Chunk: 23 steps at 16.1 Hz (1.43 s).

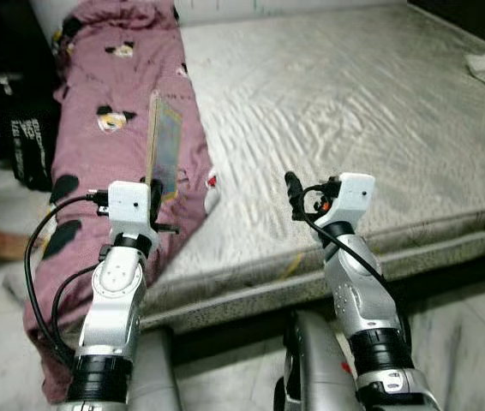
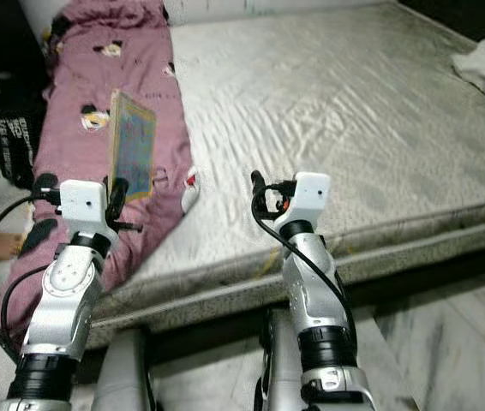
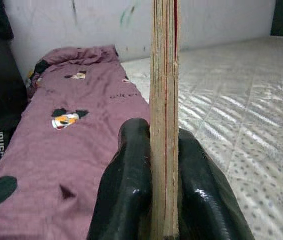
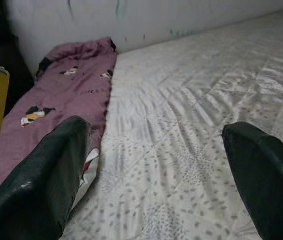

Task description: Clean up the room

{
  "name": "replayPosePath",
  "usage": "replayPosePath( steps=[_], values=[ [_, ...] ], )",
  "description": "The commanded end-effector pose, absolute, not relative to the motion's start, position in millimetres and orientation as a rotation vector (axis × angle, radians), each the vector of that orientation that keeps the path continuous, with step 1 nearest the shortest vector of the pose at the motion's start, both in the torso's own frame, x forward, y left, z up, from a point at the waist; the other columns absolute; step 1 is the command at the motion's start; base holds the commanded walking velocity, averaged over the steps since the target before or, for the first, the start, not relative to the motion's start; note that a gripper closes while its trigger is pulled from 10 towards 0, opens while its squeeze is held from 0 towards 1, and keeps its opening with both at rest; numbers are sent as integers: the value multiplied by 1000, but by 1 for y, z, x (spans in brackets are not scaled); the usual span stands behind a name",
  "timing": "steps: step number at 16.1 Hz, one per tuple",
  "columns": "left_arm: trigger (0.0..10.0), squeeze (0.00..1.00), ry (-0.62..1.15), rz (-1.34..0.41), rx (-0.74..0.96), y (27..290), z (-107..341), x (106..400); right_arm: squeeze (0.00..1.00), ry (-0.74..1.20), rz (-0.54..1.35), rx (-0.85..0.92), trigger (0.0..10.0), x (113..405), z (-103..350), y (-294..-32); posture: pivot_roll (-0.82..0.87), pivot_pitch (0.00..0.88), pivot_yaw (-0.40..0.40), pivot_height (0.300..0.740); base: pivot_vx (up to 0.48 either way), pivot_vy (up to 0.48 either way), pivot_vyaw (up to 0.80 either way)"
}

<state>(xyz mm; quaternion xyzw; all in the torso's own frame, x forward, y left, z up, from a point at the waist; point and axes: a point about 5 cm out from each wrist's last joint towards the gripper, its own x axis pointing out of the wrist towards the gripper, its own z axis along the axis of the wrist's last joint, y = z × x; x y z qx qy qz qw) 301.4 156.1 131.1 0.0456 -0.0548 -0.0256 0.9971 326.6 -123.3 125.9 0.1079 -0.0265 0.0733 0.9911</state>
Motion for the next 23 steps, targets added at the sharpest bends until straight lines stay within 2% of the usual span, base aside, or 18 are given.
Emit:
replayPosePath(
  steps=[1, 11, 14, 17, 19, 23],
  values=[
    [10000, 0, -147, -46, 99, 158, 141, 303, 0, -63, 155, 209, 10000, 327, 129, -123, 38, 0, 16, 630, 0, 0, 0],
    [10000, 0, -131, -97, 115, 145, 141, 308, 0, -61, 44, 192, 10000, 329, 126, -140, 8, 0, 46, 740, 0, 0, 0],
    [10000, 0, -106, -115, 115, 140, 139, 306, 0, -70, 31, 187, 10000, 327, 129, -141, 8, 0, 51, 740, 0, 0, 0],
    [10000, 0, -39, -123, 125, 144, 126, 299, 0, -16, 11, 175, 10000, 315, 112, -140, 13, 0, 45, 740, 0, 0, 0],
    [10000, 0, -59, -112, 166, 143, 126, 295, 0, 0, 5, 172, 10000, 311, 108, -141, 12, 0, 37, 740, 0, 0, 0],
    [10000, 0, -52, -157, 119, 134, 127, 294, 0, 0, -19, 155, 10000, 313, 110, -145, 5, 0, 36, 740, 0, 0, 0]
  ],
)
